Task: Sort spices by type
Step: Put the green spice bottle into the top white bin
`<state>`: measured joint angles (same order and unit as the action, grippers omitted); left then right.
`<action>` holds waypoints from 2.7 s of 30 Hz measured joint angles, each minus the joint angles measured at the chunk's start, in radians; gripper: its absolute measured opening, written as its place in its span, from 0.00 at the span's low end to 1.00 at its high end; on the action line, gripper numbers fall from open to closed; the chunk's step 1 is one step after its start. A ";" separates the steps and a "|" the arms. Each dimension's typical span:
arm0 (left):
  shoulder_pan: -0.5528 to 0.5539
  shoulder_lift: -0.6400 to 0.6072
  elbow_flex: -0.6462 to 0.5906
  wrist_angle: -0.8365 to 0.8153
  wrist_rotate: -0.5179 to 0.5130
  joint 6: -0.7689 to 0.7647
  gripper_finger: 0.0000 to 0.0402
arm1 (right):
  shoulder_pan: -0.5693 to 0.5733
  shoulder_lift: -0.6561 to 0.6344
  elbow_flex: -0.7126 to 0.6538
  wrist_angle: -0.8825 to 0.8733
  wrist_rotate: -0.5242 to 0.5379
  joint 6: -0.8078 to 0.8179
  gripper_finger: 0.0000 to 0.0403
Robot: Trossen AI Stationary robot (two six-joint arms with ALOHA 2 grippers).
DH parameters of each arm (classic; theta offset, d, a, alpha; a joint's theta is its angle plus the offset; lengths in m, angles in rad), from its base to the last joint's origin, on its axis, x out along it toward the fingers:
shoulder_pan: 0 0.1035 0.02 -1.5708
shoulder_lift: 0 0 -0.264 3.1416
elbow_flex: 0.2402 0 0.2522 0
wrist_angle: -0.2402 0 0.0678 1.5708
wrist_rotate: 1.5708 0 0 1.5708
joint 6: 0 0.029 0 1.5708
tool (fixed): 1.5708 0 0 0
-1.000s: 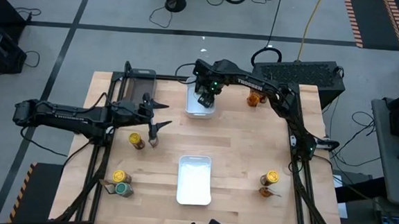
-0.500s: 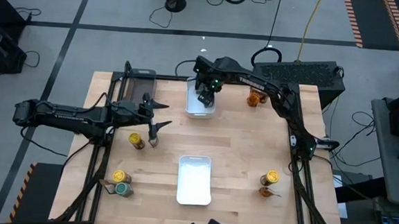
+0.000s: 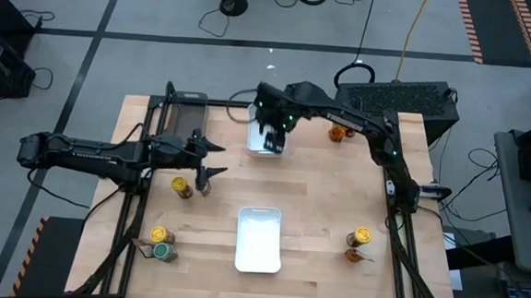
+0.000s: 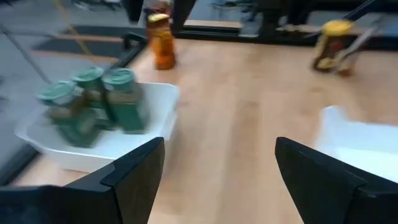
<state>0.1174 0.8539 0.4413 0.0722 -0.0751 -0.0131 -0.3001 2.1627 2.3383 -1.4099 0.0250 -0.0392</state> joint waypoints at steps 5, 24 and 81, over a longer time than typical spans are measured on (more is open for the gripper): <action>-0.032 -0.001 0.071 -0.122 0.170 -0.162 0.77 | 0.134 -0.063 -0.018 0.038 -0.002 -0.053 0.62; -0.674 0.106 0.587 -0.920 -0.044 -0.780 0.73 | 0.362 -0.461 -0.779 0.841 -0.005 -0.096 0.62; -0.985 0.628 0.697 -1.168 0.218 -0.027 0.73 | 0.347 -0.508 -0.847 0.979 0.004 -0.148 0.62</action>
<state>-0.8678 1.4822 1.1381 -1.0953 0.1429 -0.0400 0.0470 1.6550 1.4910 -0.4309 0.0288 -0.1875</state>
